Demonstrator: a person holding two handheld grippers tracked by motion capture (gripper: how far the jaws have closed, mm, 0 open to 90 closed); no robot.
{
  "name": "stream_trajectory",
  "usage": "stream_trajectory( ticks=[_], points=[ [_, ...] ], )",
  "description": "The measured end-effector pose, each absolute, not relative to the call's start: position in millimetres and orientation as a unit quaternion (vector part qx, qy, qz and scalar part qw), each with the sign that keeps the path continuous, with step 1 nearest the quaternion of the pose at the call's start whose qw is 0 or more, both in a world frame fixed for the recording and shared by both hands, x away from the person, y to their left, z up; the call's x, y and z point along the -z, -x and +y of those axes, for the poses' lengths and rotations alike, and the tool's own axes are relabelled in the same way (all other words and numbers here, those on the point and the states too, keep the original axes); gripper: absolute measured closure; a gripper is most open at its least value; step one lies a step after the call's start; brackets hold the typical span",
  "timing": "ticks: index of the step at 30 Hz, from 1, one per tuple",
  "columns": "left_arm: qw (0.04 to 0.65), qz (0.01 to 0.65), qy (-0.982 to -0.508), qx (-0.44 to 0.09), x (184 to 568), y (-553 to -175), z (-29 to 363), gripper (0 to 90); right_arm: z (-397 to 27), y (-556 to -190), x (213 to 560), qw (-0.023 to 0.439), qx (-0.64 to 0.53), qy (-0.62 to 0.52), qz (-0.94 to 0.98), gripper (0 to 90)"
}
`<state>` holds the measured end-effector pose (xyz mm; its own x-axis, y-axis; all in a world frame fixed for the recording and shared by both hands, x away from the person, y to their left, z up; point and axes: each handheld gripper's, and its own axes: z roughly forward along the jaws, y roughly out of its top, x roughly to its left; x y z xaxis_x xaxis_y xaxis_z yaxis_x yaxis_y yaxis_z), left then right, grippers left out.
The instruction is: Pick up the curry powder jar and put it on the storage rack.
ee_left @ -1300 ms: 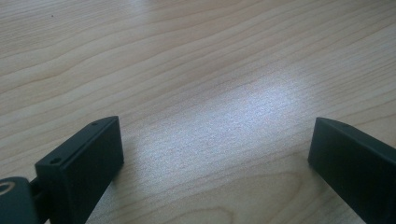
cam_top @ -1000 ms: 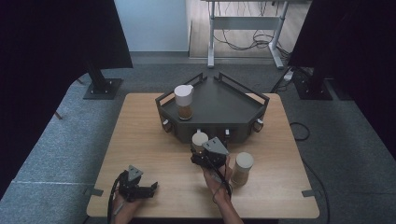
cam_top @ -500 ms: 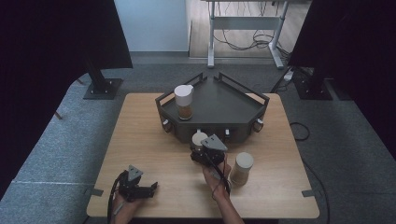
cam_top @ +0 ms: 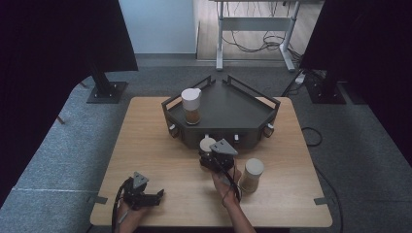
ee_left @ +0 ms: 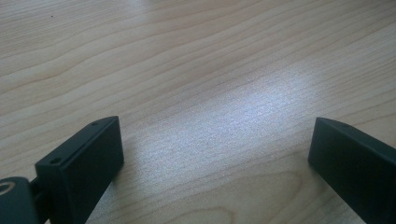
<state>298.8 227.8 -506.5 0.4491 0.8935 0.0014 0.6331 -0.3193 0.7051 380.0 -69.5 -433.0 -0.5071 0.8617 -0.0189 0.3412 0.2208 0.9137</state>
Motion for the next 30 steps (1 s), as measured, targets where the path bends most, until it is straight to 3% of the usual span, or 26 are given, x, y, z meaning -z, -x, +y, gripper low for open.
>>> stream_trajectory(
  ticks=[13, 30],
  points=[
    [0.326, 0.486, -0.785, -0.201, 506.7, -298.8, 227.6, 2.8, -71.5, -376.6, 425.7, 0.269, -0.46, -0.408, 0.741, 32.9],
    [0.328, 0.487, -0.784, -0.201, 506.8, -298.7, 227.3, 2.8, -72.3, -371.1, 391.3, 0.253, -0.465, -0.386, 0.756, 32.9]
  ],
)
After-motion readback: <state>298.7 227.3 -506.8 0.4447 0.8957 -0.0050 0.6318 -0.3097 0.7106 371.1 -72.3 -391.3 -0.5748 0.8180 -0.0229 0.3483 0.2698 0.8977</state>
